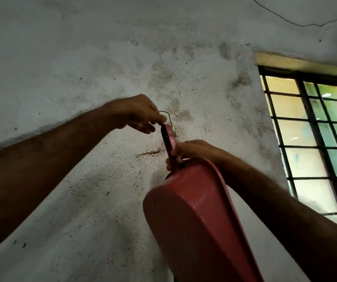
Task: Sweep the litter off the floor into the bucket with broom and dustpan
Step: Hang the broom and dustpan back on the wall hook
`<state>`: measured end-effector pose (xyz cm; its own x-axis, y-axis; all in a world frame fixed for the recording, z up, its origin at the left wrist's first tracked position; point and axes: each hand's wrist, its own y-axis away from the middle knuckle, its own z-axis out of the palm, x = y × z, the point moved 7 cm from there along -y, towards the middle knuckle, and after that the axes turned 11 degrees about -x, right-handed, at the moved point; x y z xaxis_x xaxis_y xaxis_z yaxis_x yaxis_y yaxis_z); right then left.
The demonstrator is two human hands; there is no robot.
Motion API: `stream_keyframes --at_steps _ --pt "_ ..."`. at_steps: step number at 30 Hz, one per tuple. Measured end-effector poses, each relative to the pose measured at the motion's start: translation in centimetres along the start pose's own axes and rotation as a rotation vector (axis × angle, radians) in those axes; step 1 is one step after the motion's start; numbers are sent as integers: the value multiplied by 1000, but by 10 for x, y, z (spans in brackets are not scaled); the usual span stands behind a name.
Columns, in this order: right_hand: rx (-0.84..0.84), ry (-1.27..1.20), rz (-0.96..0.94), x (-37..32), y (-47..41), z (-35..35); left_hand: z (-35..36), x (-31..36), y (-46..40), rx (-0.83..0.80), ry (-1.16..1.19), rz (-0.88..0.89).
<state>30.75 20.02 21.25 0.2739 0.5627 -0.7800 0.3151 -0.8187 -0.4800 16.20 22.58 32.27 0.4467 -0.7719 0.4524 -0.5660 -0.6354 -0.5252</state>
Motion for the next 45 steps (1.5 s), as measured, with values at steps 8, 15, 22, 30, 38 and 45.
stream_keyframes --at_steps 8,15,22,30,38,45 --pt "-1 300 242 15 -4 -25 36 -12 -25 49 433 -22" --pt "464 220 -69 0 -32 -43 47 -14 -44 179 449 25" --pt "647 191 -160 11 -44 -51 51 -33 -57 252 535 60" --pt "724 301 -276 16 -53 -64 49 -47 -72 445 446 -22" --pt "733 366 -254 38 -52 -71 62 -59 -75 390 575 -116" --pt "728 393 -273 43 -48 -56 73 -74 -65 493 447 37"
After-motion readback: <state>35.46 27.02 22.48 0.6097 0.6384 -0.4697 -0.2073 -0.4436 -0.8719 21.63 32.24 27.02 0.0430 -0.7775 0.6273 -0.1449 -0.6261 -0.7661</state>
